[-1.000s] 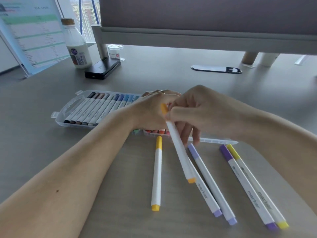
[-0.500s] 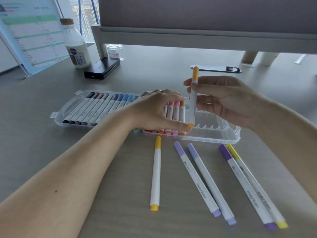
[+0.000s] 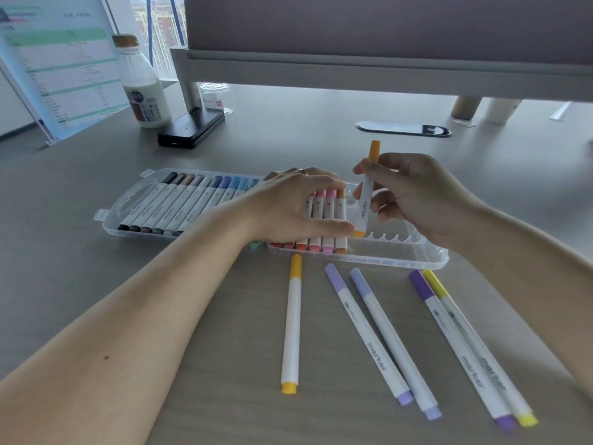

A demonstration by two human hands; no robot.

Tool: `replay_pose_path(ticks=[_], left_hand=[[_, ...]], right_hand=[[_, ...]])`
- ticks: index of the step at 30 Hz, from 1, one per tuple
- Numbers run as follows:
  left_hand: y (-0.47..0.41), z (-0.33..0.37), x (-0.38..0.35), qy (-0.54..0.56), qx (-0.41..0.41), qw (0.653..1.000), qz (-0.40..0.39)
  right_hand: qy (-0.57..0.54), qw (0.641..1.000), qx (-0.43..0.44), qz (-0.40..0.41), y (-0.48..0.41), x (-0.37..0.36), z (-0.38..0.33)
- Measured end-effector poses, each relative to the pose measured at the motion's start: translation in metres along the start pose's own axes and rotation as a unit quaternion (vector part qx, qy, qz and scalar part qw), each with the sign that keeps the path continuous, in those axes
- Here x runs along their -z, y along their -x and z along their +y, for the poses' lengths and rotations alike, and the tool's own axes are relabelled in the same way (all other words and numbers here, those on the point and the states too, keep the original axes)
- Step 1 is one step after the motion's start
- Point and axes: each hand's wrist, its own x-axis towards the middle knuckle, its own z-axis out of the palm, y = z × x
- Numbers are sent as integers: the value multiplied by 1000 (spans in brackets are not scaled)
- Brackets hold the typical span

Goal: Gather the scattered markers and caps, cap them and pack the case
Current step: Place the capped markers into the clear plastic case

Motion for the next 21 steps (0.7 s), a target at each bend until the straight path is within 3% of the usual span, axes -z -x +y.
replay_pose_path(ticks=[7,16,21], left_hand=[[0,2,2,121,22,989,79],[-1,14,1,89,-68,987,112],[-1,11,-5,73,-79,989,97]], right_hand=[[55,996,-6,-67,0,3,3],[118,990,-7,-80,0,2,4],[117,988,-10,-96,2,2,2]])
